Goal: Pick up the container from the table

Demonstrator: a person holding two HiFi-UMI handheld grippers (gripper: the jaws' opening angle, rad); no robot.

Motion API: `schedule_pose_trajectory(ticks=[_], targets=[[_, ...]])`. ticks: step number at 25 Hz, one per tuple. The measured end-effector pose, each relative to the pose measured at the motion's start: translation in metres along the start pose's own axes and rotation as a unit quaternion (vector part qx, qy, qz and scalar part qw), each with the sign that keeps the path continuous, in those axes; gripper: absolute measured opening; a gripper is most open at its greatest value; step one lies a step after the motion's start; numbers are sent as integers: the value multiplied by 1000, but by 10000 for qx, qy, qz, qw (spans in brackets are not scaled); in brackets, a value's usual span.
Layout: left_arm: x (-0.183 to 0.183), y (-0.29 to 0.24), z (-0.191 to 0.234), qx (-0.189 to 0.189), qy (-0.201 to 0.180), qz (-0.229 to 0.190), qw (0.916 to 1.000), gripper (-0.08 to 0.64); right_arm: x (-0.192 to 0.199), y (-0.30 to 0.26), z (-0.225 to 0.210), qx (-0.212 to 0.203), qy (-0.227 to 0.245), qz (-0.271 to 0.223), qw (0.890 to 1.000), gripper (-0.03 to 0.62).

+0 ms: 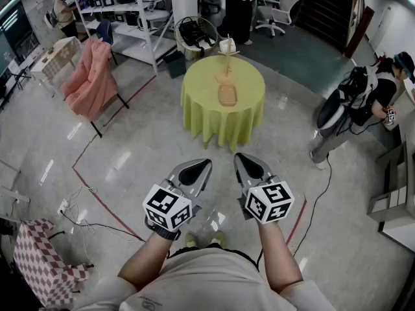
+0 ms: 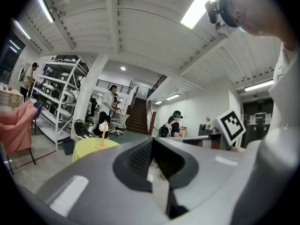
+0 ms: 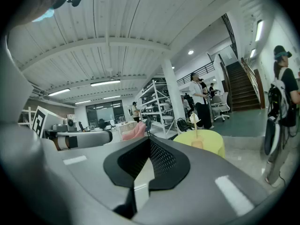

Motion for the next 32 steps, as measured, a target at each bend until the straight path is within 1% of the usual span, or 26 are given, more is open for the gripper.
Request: schedule_pose_trajectory(ticks=[5,12,21,32], targets=[[2,-4,-2,8,-8,11,10000,6,2,0,-4,-27,-19,23,10000,9],[4,-15,-8,-7,-27,66,10000,6,-1,5,-17,-96,-219,-2,9997,9],[6,-29,-7,-151,-121,95,9998,6,-6,10,-43,-86,-369,-101,9992,9],[8,-55,18,-180,-66,143,9997,6,-13,-19,-67,-14,-458,-34,9989,9]])
Point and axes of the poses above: the fingertips, and each gripper's own axes: y backward along the fingers, z to its left, x out of its underside, the point moved 1 cm from there along y, backward along the fingers, and after that the axes turned 9 degrees about -y, right-handed, at the moved point
